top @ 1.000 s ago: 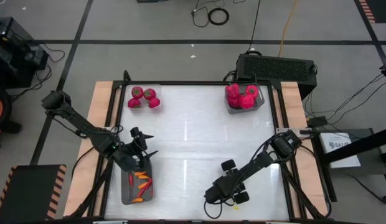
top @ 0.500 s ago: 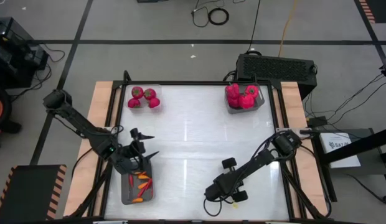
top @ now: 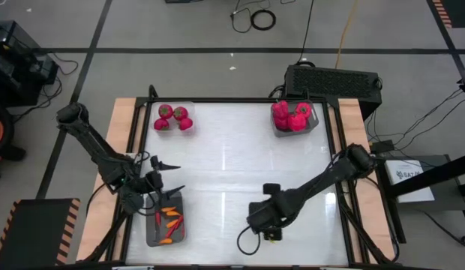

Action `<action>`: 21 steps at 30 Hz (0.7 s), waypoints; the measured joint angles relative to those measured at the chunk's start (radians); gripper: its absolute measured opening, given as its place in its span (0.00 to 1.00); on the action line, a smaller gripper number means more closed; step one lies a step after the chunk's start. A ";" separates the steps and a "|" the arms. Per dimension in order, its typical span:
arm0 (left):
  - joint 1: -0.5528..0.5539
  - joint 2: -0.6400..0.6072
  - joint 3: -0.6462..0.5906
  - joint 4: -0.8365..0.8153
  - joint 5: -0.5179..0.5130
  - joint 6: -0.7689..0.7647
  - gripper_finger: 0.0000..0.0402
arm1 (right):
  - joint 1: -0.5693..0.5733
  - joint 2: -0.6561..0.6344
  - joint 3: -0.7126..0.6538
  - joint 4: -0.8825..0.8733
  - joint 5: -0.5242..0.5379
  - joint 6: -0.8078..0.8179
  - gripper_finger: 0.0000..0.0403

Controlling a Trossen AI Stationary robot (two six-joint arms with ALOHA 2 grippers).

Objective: Sort produce into baskets
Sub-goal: Put the yellow chili pepper into the bottom black bin

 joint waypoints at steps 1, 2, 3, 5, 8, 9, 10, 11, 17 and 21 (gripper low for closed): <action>-0.013 -0.012 -0.010 0.001 -0.013 -0.001 0.85 | -0.003 -0.014 0.000 0.048 0.019 0.007 0.03; -0.025 -0.027 -0.021 0.002 -0.025 -0.006 0.85 | -0.006 -0.027 0.000 0.101 0.036 0.010 0.03; -0.035 -0.044 -0.036 0.004 -0.035 -0.010 0.85 | -0.011 -0.036 0.000 0.156 0.050 0.009 0.03; -0.048 -0.080 -0.065 0.021 -0.049 -0.018 0.85 | -0.019 -0.046 0.002 0.273 0.066 -0.007 0.03; -0.052 -0.136 -0.096 0.024 -0.053 -0.034 0.85 | -0.033 -0.045 0.002 0.448 0.080 -0.059 0.03; -0.052 -0.152 -0.106 0.031 -0.060 -0.037 0.85 | -0.038 -0.042 0.002 0.504 0.081 -0.082 0.03; -0.052 -0.168 -0.116 0.034 -0.069 -0.037 0.85 | -0.046 -0.038 0.002 0.564 0.081 -0.104 0.03; -0.052 -0.185 -0.127 0.033 -0.080 -0.044 0.85 | -0.052 -0.033 0.002 0.625 0.082 -0.128 0.03; -0.052 -0.235 -0.165 0.035 -0.110 -0.085 0.85 | -0.088 0.008 0.002 0.917 0.085 -0.281 0.03; -0.052 -0.247 -0.188 0.038 -0.097 -0.090 0.85 | -0.110 0.042 0.002 1.057 0.085 -0.360 0.03</action>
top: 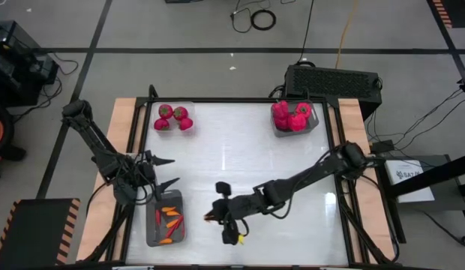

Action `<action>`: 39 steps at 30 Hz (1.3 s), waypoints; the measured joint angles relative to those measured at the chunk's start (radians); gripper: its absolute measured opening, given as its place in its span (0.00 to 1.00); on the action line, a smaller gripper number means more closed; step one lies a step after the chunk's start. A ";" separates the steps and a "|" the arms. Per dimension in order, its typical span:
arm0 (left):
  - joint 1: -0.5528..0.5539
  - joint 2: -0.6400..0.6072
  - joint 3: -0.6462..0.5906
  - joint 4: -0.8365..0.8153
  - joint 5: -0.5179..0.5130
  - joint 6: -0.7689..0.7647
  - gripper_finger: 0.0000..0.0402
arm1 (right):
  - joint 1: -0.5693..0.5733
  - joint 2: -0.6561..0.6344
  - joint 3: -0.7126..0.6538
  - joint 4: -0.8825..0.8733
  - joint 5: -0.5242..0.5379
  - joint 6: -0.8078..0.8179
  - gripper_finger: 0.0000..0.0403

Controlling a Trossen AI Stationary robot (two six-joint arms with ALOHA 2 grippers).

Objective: Sort produce into baskets
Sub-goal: Put the yellow chili pepper into the bottom black bin

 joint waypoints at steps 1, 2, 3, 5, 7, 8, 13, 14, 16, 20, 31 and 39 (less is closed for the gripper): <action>0.000 0.000 -0.005 0.007 0.001 0.000 0.85 | -0.007 0.012 0.000 0.031 0.001 -0.017 0.03; 0.000 -0.003 -0.009 0.011 0.002 0.001 0.85 | -0.013 0.025 0.000 0.073 0.000 -0.031 0.03; 0.000 -0.005 -0.011 0.009 0.002 0.001 0.85 | -0.019 0.037 0.000 0.108 -0.001 -0.047 0.03; 0.000 -0.008 -0.011 0.014 0.002 0.000 0.85 | -0.031 0.063 0.000 0.192 0.000 -0.073 0.03; 0.000 -0.013 -0.011 0.013 0.003 0.001 0.85 | -0.043 0.093 0.000 0.285 0.000 -0.092 0.03; 0.000 -0.015 -0.011 0.014 0.004 0.001 0.85 | -0.047 0.109 0.000 0.326 0.000 -0.097 0.03; 0.000 -0.015 -0.011 0.013 0.005 0.001 0.85 | -0.066 0.175 -0.001 0.477 0.000 -0.118 0.03; 0.000 -0.015 -0.011 0.013 0.006 0.001 0.85 | -0.070 0.184 0.000 0.500 -0.002 -0.118 0.03; 0.000 -0.016 -0.011 0.012 0.005 0.001 0.85 | -0.076 0.205 0.000 0.559 -0.001 -0.119 0.03; 0.000 -0.016 -0.011 0.010 0.005 0.001 0.85 | -0.081 0.273 0.061 0.584 -0.001 -0.129 0.03; 0.001 -0.016 -0.011 0.006 0.006 0.002 0.85 | -0.082 0.492 0.477 0.294 -0.009 -0.164 0.03; 0.000 -0.016 -0.011 0.002 0.014 0.003 0.85 | -0.086 0.564 0.576 0.232 -0.007 -0.163 0.08</action>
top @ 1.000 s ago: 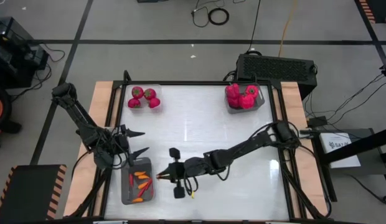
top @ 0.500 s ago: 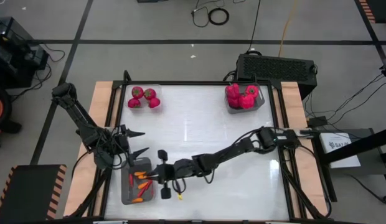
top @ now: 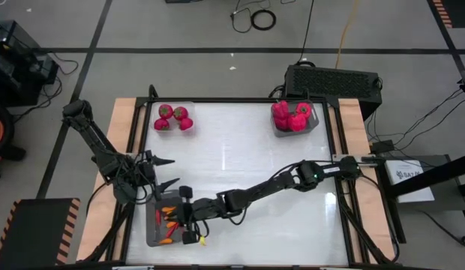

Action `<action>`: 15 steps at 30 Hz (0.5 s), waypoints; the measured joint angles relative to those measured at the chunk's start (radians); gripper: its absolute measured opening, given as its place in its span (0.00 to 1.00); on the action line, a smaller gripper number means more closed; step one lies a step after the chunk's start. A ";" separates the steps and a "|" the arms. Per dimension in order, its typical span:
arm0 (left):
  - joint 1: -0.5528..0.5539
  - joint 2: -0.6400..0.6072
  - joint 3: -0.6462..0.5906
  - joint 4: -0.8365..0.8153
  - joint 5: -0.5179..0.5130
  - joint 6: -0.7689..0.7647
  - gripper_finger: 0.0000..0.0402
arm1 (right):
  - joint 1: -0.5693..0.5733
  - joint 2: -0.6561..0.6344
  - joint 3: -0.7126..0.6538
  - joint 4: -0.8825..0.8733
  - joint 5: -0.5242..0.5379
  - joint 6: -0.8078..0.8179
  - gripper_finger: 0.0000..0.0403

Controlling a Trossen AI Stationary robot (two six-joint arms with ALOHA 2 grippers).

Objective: Sort produce into baskets
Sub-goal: Put the yellow chili pepper into the bottom black bin, then return to Home Position

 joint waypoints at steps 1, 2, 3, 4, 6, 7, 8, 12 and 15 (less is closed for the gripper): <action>0.000 0.000 0.000 0.000 0.002 0.000 0.85 | -0.002 0.000 0.000 -0.007 0.000 0.006 0.10; 0.000 0.000 0.000 0.000 0.002 0.000 0.85 | -0.005 0.000 0.000 -0.014 -0.001 0.019 0.11; 0.000 0.000 0.000 0.000 0.002 0.000 0.85 | -0.009 0.000 0.002 -0.020 0.000 0.032 0.13; 0.000 0.000 0.000 0.000 0.002 0.000 0.85 | -0.013 0.000 0.002 -0.024 0.000 0.046 0.14; 0.000 0.000 0.000 0.000 0.002 0.000 0.85 | -0.018 0.000 0.002 -0.030 0.000 0.058 0.17; 0.000 0.000 0.000 0.000 0.002 0.000 0.85 | -0.020 0.000 0.002 -0.031 0.002 0.060 0.19; 0.000 0.000 0.000 0.000 0.002 0.000 0.85 | -0.022 0.000 0.002 -0.031 0.003 0.060 0.20; 0.000 0.000 0.000 0.000 0.002 0.000 0.85 | -0.023 -0.002 0.002 -0.029 0.000 0.061 0.25; 0.000 0.000 0.000 0.000 0.006 0.000 0.85 | -0.022 -0.011 0.002 -0.043 -0.001 0.061 0.27</action>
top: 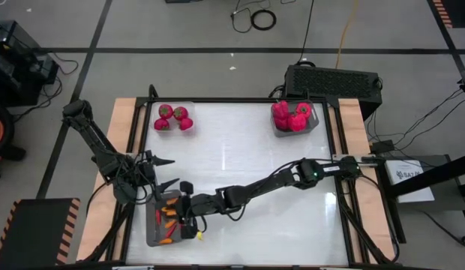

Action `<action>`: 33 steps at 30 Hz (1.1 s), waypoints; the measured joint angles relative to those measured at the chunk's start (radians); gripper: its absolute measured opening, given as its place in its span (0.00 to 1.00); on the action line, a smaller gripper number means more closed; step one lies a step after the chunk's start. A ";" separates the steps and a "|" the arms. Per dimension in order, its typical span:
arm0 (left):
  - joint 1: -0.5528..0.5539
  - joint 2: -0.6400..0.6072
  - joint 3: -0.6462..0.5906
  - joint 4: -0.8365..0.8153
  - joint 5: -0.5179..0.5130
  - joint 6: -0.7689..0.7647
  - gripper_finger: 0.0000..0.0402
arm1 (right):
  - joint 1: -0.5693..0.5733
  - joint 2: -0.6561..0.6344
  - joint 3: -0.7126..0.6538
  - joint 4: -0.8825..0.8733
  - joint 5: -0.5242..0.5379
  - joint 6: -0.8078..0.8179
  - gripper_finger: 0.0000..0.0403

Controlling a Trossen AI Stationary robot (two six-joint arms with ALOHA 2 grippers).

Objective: Sort produce into baskets
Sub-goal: Return to Home Position

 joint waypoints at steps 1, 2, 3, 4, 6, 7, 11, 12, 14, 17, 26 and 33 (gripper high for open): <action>0.000 0.000 0.000 0.000 0.002 0.000 0.85 | 0.000 -0.008 0.000 -0.007 0.000 0.000 0.28; 0.000 0.000 0.000 0.000 0.004 0.000 0.85 | 0.000 -0.020 -0.001 -0.028 0.000 0.000 0.28; 0.000 0.000 0.000 0.000 0.004 0.000 0.85 | 0.000 -0.032 -0.001 -0.043 0.000 -0.002 0.28; 0.000 0.000 0.000 0.000 0.004 0.000 0.85 | 0.000 -0.045 0.000 -0.063 -0.001 -0.004 0.28; 0.000 0.000 0.000 -0.001 0.004 0.000 0.85 | 0.000 -0.074 0.000 -0.124 -0.001 -0.005 0.28; 0.000 0.000 0.000 0.000 0.004 0.000 0.85 | 0.000 -0.085 0.000 -0.155 -0.002 -0.006 0.28; 0.000 0.000 0.000 0.013 0.010 0.000 0.85 | 0.000 -0.131 0.000 -0.281 -0.002 -0.005 0.28; 0.000 -0.001 0.000 0.016 0.012 0.000 0.85 | 0.000 -0.147 0.000 -0.318 -0.003 -0.007 0.28; 0.000 -0.002 0.000 0.025 0.014 0.000 0.85 | 0.000 -0.175 0.000 -0.370 -0.002 -0.007 0.28; 0.001 -0.002 0.000 0.068 0.015 0.027 0.85 | 0.000 -0.215 0.000 -0.466 -0.002 -0.009 0.28; 0.040 0.000 0.001 0.299 0.104 0.226 0.85 | -0.013 -0.310 -0.001 -0.752 0.002 -0.019 0.28; 0.117 0.011 0.001 0.467 0.231 0.378 0.85 | -0.047 -0.369 0.000 -0.983 0.003 -0.023 0.28</action>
